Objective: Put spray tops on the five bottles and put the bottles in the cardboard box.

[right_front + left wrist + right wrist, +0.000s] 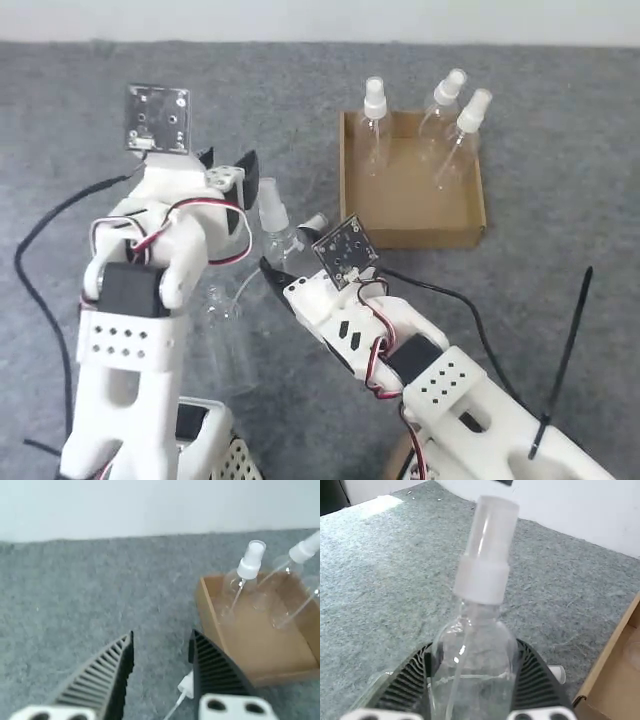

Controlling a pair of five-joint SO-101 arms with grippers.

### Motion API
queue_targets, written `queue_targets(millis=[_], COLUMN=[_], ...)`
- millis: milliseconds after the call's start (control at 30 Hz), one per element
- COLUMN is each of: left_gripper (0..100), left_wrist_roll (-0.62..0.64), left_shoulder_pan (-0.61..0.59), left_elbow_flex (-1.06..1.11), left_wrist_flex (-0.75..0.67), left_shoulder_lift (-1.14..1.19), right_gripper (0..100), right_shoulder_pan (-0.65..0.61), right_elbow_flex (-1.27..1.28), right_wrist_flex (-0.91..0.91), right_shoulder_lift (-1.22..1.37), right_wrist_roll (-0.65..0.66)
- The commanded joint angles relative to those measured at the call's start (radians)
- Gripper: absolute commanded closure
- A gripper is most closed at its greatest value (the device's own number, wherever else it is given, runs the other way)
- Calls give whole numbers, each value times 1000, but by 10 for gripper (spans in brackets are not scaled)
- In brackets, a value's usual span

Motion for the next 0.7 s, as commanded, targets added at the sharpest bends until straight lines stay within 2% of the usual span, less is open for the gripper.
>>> queue_targets(millis=[0, 267, 467, 567, 667], left_gripper=[840, 840, 838, 837, 837], left_wrist_roll=[-35, -46, -38, -38, -40], left_shoulder_pan=[35, 71, 28, -12, -41], left_elbow_flex=[5, 130, 35, 4, 61], left_wrist_flex=[43, 52, 89, 140, 150], left_shoulder_lift=[-55, -153, -218, -298, -407], right_gripper=[993, 993, 993, 993, 993], right_shoulder_pan=[12, 13, 16, 64, 143], right_elbow_flex=[-9, -8, -11, -26, -81], right_wrist_flex=[-13, -13, -13, -13, -12], right_shoulder_lift=[-35, -35, -44, -44, -33], right_wrist_roll=[-8, -8, -6, -6, -6])
